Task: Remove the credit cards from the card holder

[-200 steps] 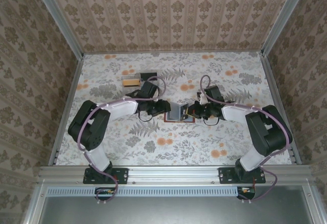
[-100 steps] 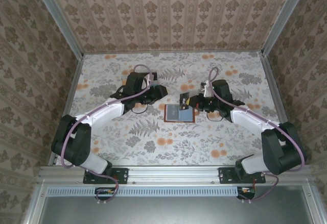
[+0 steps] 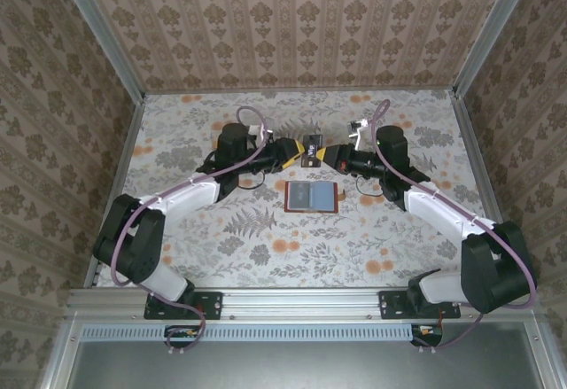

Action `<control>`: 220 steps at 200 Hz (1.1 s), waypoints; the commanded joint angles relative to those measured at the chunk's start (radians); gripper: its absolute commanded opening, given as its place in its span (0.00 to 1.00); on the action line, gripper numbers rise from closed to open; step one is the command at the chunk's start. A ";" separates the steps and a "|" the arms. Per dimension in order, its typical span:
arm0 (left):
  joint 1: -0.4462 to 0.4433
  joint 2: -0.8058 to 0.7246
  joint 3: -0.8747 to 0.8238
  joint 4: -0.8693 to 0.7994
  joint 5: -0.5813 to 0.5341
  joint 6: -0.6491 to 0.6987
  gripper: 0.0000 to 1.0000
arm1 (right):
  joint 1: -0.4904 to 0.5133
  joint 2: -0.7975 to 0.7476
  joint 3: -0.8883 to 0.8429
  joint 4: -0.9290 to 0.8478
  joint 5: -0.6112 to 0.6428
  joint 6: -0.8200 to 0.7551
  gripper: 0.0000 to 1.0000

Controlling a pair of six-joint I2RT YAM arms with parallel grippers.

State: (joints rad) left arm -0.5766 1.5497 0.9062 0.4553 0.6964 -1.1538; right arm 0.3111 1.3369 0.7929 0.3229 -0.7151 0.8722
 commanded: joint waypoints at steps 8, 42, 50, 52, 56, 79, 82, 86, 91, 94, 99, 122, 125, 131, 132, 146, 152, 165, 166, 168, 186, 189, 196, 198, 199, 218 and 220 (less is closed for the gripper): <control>-0.012 0.004 -0.006 0.082 0.046 -0.028 0.39 | -0.004 0.004 0.008 0.062 -0.038 0.031 0.00; -0.016 0.004 -0.009 0.119 0.054 -0.042 0.33 | -0.004 0.009 0.000 0.068 -0.049 0.032 0.00; -0.016 0.003 -0.011 0.131 0.057 -0.047 0.31 | -0.004 0.011 -0.001 0.070 -0.050 0.032 0.00; -0.016 0.003 -0.012 0.134 0.056 -0.048 0.31 | -0.003 0.012 -0.001 0.071 -0.050 0.033 0.00; -0.016 0.003 -0.012 0.140 0.058 -0.049 0.30 | -0.003 0.014 -0.003 0.072 -0.051 0.033 0.00; -0.018 -0.001 -0.016 0.158 0.061 -0.055 0.24 | -0.004 0.018 -0.010 0.083 -0.052 0.037 0.00; -0.019 -0.002 -0.016 0.158 0.061 -0.055 0.23 | -0.004 0.018 -0.011 0.085 -0.052 0.038 0.00; -0.019 -0.003 -0.017 0.159 0.062 -0.054 0.22 | -0.003 0.019 -0.011 0.085 -0.052 0.039 0.00; -0.020 -0.004 -0.018 0.162 0.063 -0.053 0.19 | -0.003 0.019 -0.011 0.085 -0.054 0.039 0.00; -0.020 -0.004 -0.018 0.165 0.063 -0.055 0.17 | -0.004 0.020 -0.011 0.085 -0.054 0.038 0.00; -0.020 -0.005 -0.020 0.169 0.062 -0.055 0.15 | -0.004 0.019 -0.011 0.085 -0.053 0.038 0.00; -0.022 -0.010 -0.026 0.184 0.063 -0.060 0.06 | -0.004 0.022 -0.013 0.080 -0.054 0.036 0.08; -0.022 -0.010 -0.027 0.184 0.062 -0.060 0.05 | -0.003 0.023 -0.013 0.079 -0.052 0.035 0.14; -0.022 -0.013 -0.029 0.186 0.063 -0.060 0.03 | -0.003 0.022 -0.014 0.071 -0.051 0.032 0.26; -0.022 -0.014 -0.030 0.185 0.063 -0.060 0.02 | -0.003 0.022 -0.014 0.069 -0.050 0.031 0.28; -0.019 -0.021 -0.029 0.170 0.063 -0.046 0.00 | -0.005 0.016 -0.016 0.042 -0.041 0.012 0.48; -0.017 -0.027 -0.026 0.151 0.064 -0.034 0.00 | -0.005 0.011 -0.017 0.029 -0.039 0.005 0.55; -0.010 -0.043 -0.020 0.097 0.064 0.000 0.00 | -0.007 -0.006 -0.018 -0.012 -0.027 -0.019 0.72; -0.009 -0.045 -0.020 0.092 0.064 0.006 0.00 | -0.008 -0.007 -0.018 -0.018 -0.026 -0.021 0.73; -0.007 -0.049 -0.019 0.081 0.066 0.015 0.00 | -0.009 -0.011 -0.017 -0.025 -0.023 -0.026 0.75; 0.012 -0.081 0.014 -0.109 0.063 0.138 0.00 | -0.020 -0.049 -0.019 -0.101 0.005 -0.068 0.92; 0.016 -0.090 0.023 -0.152 0.059 0.168 0.00 | -0.021 -0.057 -0.019 -0.113 0.010 -0.076 0.97; 0.022 -0.107 0.058 -0.286 0.039 0.267 0.00 | -0.025 -0.073 -0.019 -0.141 0.021 -0.094 1.00; 0.023 -0.112 0.068 -0.328 0.032 0.289 0.00 | -0.027 -0.077 -0.020 -0.149 0.024 -0.099 1.00; 0.023 -0.114 0.073 -0.348 0.027 0.308 0.00 | -0.028 -0.080 -0.020 -0.153 0.026 -0.102 1.00; 0.030 -0.143 0.203 -0.679 -0.098 0.600 0.00 | -0.036 -0.123 -0.018 -0.220 0.047 -0.141 1.00; 0.031 -0.143 0.215 -0.715 -0.111 0.627 0.00 | -0.036 -0.126 -0.019 -0.225 0.048 -0.145 1.00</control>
State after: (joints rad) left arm -0.5598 1.4715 0.9638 0.1886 0.7094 -0.9310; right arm 0.2863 1.2808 0.7773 0.2096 -0.7094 0.8051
